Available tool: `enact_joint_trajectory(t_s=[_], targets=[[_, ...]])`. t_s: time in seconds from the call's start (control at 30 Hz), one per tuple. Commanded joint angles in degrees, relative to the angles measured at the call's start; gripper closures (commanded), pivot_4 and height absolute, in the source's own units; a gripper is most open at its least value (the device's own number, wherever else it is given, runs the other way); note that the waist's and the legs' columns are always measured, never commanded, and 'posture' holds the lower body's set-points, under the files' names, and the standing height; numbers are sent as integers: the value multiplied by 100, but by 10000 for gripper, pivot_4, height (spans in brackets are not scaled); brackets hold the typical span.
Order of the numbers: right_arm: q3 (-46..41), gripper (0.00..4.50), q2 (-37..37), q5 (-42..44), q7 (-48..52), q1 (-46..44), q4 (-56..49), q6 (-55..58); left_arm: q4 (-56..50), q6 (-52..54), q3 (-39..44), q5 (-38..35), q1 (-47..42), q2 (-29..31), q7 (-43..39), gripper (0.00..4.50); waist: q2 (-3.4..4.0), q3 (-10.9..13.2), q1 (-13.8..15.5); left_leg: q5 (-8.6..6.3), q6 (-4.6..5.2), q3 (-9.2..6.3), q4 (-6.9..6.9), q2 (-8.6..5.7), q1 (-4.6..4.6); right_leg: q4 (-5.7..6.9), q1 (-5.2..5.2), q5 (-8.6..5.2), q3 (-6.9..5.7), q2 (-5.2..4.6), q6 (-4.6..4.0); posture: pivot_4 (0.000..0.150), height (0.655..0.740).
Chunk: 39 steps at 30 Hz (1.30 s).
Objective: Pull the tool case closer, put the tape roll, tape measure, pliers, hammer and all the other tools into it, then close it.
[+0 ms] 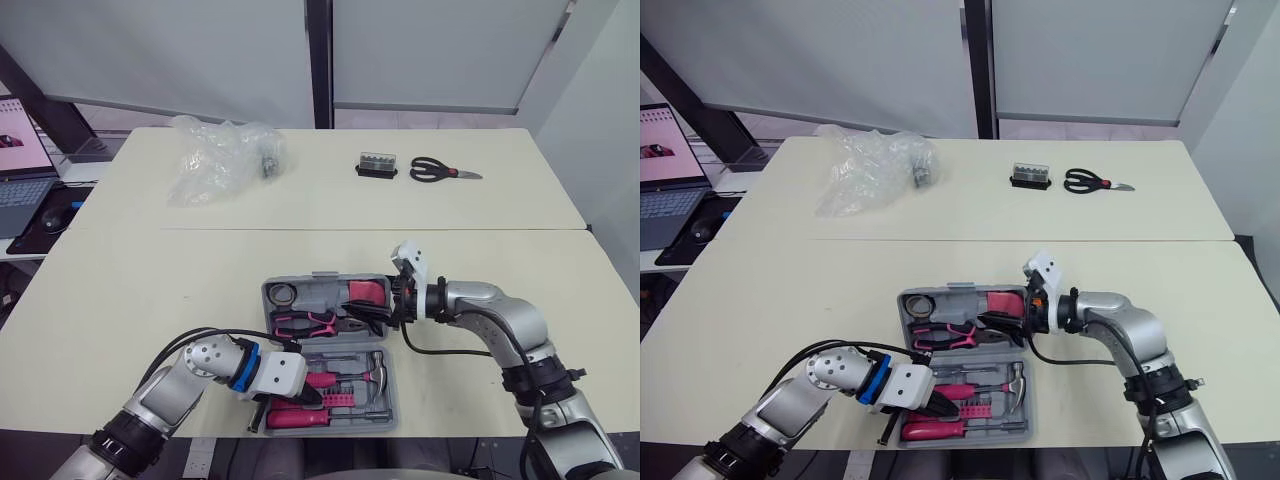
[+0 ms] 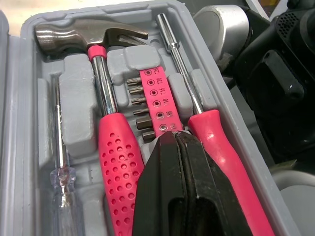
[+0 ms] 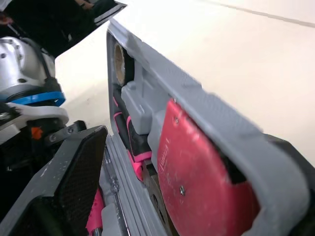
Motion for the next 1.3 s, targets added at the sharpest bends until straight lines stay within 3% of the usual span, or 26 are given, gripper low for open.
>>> enact_joint_trajectory(t_s=[0.03, 0.43, 0.63, 0.9, 0.97, 1.13, 1.23, 1.3], targets=[[126, 662, -156, 54, 271, 49, -494, -281, -382, 441, 368, -272, 192, 47, 257, 45000, -5, 4, 2, 0, 0, 0, 0, 0, 0, 0, 0, 0, 0, 0, 0, 1500, 7400], [301, 662, -853, 105, 603, 352, -1394, -486, -1671, 1775, 2296, -1877, 1814, 1068, 190, 45000, -38, 38, -10, 0, -1, -2, -11, 6, -6, -4, -10, -2, -1, -1, -3, 1500, 7400], [17, 662, -1500, 339, 729, 765, -2424, -433, -1012, 1741, 3164, -1872, 2540, 1246, 327, 45000, -42, 42, 19, 0, -1, 0, -11, 6, -5, -6, -12, -3, -2, -4, -4, 1500, 7400], [-566, 662, -3386, 549, 1588, 1748, -3465, -582, -240, 1514, 3862, -1642, 3049, 1138, 606, 45000, -52, 45, 51, -1, -2, 4, -16, 4, -8, -24, -11, -3, -3, -12, -4, 1500, 7400], [-624, 662, -3721, 315, 1747, 1994, -3386, -906, -178, 1464, 3851, -1585, 2969, 1053, 729, 45000, -53, 45, 56, -1, -2, 3, -15, 6, -7, -27, -9, -3, -5, -12, -4, 1500, 7400], [81, 662, -3752, -938, 1483, 1841, -2593, -1780, -440, 1536, 3558, -1498, 2789, 833, 911, 45000, -66, 42, 42, -1, -2, 7, -11, 7, -5, -33, -5, -3, -4, -12, -3, 1500, 7400], [597, 6904, -3542, -1750, 1182, 1724, -2182, -2199, -613, 1573, 3284, -1364, 2672, 700, 1066, 45000, -66, 42, 42, -1, -2, 9, -15, 6, -6, -40, -6, -3, -3, -12, -4, 1500, 7400], [1010, 13930, -3351, -2344, 948, 1645, -1978, -2280, -672, 1576, 3070, -1170, 2562, 605, 1261, 45000, -66, 43, 43, -1, -2, 9, -17, 5, -9, -40, -6, -2, -3, -12, -3, 1500, 7400]])
